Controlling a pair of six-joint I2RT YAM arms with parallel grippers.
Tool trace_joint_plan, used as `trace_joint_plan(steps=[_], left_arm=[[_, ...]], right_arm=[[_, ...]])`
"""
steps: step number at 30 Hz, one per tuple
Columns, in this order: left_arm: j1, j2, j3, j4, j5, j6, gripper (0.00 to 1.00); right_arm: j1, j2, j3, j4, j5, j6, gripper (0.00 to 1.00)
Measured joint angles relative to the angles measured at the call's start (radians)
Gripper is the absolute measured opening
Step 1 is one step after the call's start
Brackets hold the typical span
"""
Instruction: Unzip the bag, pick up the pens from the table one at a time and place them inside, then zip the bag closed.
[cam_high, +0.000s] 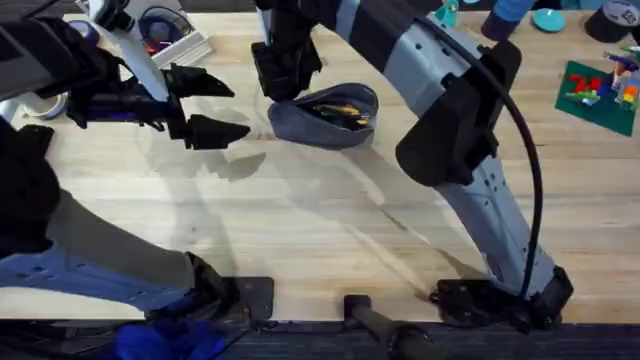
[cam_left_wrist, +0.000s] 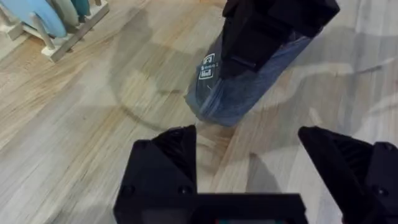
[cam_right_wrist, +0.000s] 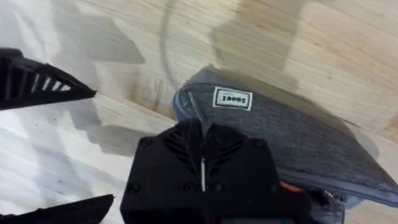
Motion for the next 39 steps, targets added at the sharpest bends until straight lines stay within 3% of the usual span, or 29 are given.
trace_joint_plan(steps=[14, 39], left_arm=[[0.000, 0.000, 0.000, 0.000, 0.000, 0.000, 0.994], [0.000, 0.000, 0.000, 0.056, 0.060, 0.000, 0.993]], right_arm=[[-0.003, 0.006, 0.131, -0.083, 0.011, -0.003, 0.031], [-0.003, 0.005, 0.137, -0.111, 0.011, -0.003, 0.031]])
